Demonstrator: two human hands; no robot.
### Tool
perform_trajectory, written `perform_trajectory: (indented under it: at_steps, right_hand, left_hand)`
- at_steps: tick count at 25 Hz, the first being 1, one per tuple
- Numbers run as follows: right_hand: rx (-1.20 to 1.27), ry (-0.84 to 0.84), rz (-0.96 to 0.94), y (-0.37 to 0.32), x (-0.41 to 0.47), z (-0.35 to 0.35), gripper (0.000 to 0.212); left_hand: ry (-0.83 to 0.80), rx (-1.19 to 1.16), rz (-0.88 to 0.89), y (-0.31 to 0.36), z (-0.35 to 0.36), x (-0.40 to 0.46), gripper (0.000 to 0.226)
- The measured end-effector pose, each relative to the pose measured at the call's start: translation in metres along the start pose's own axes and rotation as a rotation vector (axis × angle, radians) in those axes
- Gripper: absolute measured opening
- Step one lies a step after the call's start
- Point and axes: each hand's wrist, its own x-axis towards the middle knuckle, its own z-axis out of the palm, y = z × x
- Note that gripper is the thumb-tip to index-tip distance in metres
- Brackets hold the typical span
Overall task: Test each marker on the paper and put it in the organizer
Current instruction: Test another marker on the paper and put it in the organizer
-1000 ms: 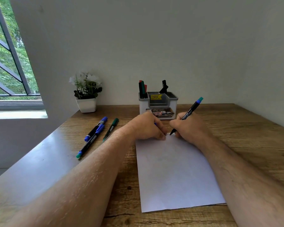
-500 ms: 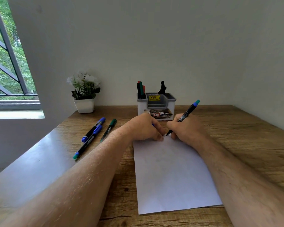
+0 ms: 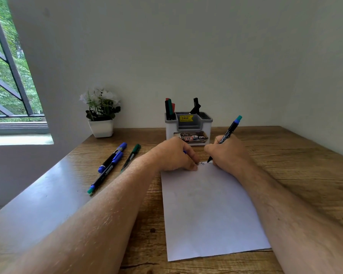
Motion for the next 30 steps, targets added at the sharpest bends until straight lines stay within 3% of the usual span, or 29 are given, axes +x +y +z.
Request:
perform_trajectory:
  at_steps: [5, 8, 11, 13, 15, 18, 23, 30]
  right_hand:
    - [0.047, 0.012, 0.001, 0.000, 0.001, -0.001, 0.022]
    - [0.295, -0.033, -0.058, -0.003, 0.002, -0.001, 0.016]
    - [0.646, -0.169, -0.074, -0.006, 0.002, -0.003, 0.021]
    - [0.773, -0.214, -0.051, -0.009, 0.000, -0.004, 0.021]
    - [0.874, -0.245, -0.011, -0.012, -0.002, -0.005, 0.019]
    - [0.961, -0.272, 0.027, -0.016, -0.004, -0.008, 0.020]
    - [0.960, -0.256, 0.025, -0.019, -0.005, -0.007, 0.013]
    - [0.869, -0.209, 0.033, -0.016, 0.000, -0.004, 0.010]
  left_hand:
    - [0.019, 0.058, 0.002, 0.002, 0.000, -0.003, 0.018]
    - [0.077, -0.055, -0.012, 0.011, -0.008, -0.009, 0.029]
    - [0.136, -0.394, -0.091, 0.024, -0.020, -0.019, 0.043]
    - [0.212, -0.707, -0.091, 0.019, -0.023, -0.020, 0.047]
    - [0.315, -0.872, -0.066, 0.012, -0.021, -0.017, 0.046]
    - [0.384, -0.848, -0.055, 0.006, -0.019, -0.013, 0.043]
    - [0.334, -0.680, -0.023, 0.010, -0.014, -0.015, 0.044]
    - [0.237, -0.787, -0.037, 0.005, -0.011, -0.007, 0.042]
